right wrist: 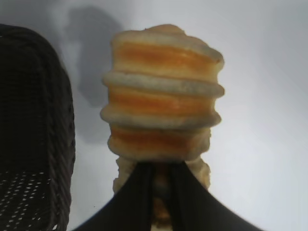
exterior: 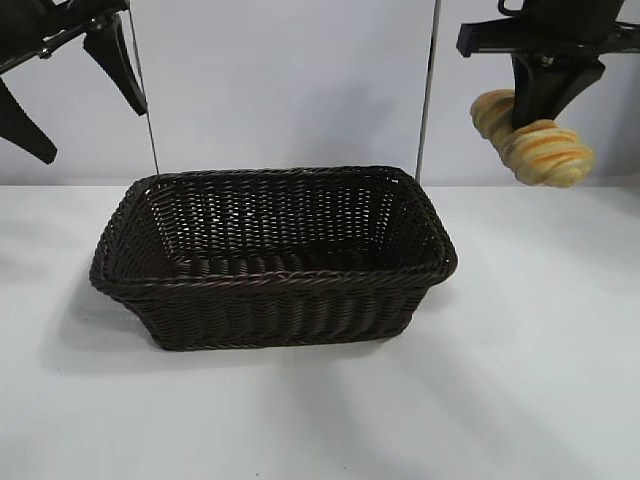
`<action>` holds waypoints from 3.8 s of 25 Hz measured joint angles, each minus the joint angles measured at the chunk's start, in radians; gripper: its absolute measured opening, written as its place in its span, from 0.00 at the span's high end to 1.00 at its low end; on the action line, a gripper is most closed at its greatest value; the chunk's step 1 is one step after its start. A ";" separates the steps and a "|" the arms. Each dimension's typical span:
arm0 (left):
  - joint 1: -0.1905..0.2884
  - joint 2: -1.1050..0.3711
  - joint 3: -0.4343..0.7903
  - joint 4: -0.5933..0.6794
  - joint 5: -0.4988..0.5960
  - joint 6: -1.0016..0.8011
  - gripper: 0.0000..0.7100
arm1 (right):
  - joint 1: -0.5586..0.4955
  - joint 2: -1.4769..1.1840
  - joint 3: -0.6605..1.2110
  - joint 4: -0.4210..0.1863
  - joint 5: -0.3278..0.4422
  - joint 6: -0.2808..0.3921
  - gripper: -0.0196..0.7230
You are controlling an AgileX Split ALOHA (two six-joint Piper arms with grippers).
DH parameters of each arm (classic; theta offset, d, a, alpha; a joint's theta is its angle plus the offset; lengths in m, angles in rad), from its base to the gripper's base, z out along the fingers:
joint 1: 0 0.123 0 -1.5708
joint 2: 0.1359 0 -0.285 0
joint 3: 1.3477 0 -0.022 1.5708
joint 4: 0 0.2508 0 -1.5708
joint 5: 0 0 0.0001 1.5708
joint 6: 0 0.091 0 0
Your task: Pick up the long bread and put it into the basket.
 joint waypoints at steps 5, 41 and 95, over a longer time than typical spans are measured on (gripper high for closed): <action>0.000 0.000 0.000 0.000 0.000 0.000 0.12 | 0.004 0.000 0.000 0.093 -0.027 -0.184 0.88; 0.000 0.000 0.000 0.000 0.000 -0.001 0.12 | 0.217 0.282 -0.003 0.188 -0.296 -0.709 0.88; 0.000 0.000 0.000 0.000 -0.035 -0.001 0.12 | 0.216 0.167 -0.306 -0.188 0.056 0.379 0.04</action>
